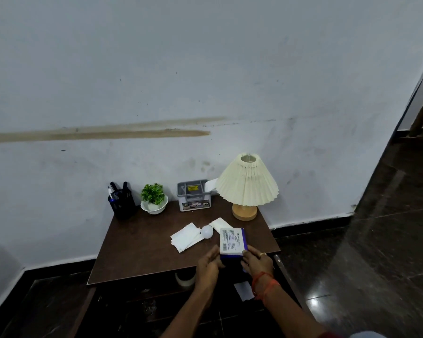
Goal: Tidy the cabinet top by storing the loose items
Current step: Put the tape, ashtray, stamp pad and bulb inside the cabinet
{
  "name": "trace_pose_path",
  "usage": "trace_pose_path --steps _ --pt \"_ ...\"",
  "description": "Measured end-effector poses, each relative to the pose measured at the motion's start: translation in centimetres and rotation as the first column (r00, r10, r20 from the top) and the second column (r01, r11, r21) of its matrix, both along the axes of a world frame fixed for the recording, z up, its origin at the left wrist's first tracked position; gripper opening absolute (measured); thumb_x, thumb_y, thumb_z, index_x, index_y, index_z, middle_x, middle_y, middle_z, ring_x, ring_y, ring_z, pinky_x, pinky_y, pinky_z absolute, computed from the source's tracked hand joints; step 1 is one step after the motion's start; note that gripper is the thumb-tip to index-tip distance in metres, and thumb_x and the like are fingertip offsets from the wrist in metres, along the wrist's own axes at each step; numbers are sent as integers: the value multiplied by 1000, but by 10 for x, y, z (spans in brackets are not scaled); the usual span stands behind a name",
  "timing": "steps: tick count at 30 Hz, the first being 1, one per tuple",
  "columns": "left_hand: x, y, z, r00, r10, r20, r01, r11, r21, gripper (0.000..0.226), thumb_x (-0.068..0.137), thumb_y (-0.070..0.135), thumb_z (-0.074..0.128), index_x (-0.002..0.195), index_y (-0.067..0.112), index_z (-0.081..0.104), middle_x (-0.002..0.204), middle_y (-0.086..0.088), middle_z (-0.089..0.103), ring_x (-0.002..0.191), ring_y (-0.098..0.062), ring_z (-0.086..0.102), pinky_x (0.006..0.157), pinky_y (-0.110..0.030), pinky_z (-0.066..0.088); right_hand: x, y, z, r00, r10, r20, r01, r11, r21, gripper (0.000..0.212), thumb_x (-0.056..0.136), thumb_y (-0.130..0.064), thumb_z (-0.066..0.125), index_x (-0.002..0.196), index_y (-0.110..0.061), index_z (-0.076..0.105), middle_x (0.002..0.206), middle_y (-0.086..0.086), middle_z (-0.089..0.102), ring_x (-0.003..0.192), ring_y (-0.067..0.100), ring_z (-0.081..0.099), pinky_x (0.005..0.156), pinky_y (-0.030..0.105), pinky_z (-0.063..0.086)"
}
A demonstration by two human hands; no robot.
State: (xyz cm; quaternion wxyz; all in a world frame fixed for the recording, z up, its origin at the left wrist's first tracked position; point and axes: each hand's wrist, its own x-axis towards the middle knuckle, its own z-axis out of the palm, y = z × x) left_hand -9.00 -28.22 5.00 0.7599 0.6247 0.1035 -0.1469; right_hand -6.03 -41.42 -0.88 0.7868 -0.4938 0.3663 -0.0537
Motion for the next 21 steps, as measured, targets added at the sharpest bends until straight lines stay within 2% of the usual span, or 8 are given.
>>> trace_pose_path --steps 4,7,9,14,17,21 --pt "-3 3 -6 1000 21 -7 -21 999 -33 64 78 -27 34 133 0 51 114 -10 64 94 -18 64 73 -22 54 -4 4 9 1000 -20 -14 21 1000 16 20 85 5 59 99 -8 65 111 26 65 100 36 64 60 29 52" --pt "-8 6 -10 998 63 -15 -63 997 -47 62 80 -27 35 135 -2 49 123 -17 63 90 -13 65 69 -22 54 -13 6 15 1000 -14 -9 14 1000 16 23 85 4 57 107 -2 64 105 23 66 94 32 64 56 27 50" --pt "-12 9 -11 996 89 -18 -90 993 -71 61 81 -27 35 136 -4 48 127 -21 61 94 -20 65 67 -22 55 -21 8 17 1000 -6 12 6 1000 24 24 86 3 56 108 -4 64 98 19 66 90 30 63 55 26 50" --pt "-22 15 -15 988 149 -38 -153 980 -130 59 79 -28 34 133 -9 49 128 -27 59 89 -21 65 56 -16 55 -45 18 24 999 -3 48 1 999 42 16 88 2 55 93 -10 63 80 10 65 77 22 62 59 27 49" --pt "-34 19 -20 985 162 -63 -170 973 -157 60 78 -29 34 132 -10 48 126 -27 59 90 -23 66 58 -18 56 -59 23 23 999 -6 50 3 999 49 17 88 2 55 87 -14 62 84 10 66 81 23 63 60 27 49" --pt "-50 24 -28 980 179 -88 -192 968 -162 56 79 -27 35 130 -8 51 123 -25 62 92 -22 66 58 -16 56 -74 29 13 1000 -8 29 7 999 47 19 86 2 57 97 -11 66 86 12 69 85 28 66 58 26 49"
